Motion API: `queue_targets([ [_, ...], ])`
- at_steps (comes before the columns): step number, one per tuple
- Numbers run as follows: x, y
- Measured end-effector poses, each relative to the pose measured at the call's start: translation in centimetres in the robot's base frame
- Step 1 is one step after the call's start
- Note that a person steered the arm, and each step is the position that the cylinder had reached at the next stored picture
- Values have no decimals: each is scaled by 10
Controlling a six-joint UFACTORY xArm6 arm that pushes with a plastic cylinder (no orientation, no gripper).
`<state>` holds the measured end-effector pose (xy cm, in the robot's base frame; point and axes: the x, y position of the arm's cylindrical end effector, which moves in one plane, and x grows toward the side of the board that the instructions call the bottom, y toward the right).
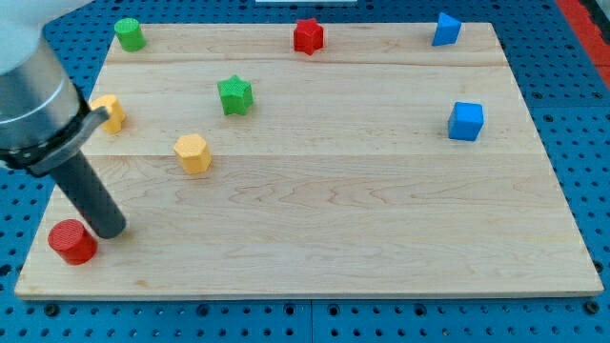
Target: Slide the yellow hexagon towards bottom center
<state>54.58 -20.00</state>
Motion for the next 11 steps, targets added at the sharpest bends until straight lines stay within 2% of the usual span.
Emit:
queue_targets([
  [1,0,49],
  [2,-1,67],
  [3,-16,56],
  [5,-44,-17],
  [7,-115,-27],
  [10,-124,59],
  [11,-113,65],
])
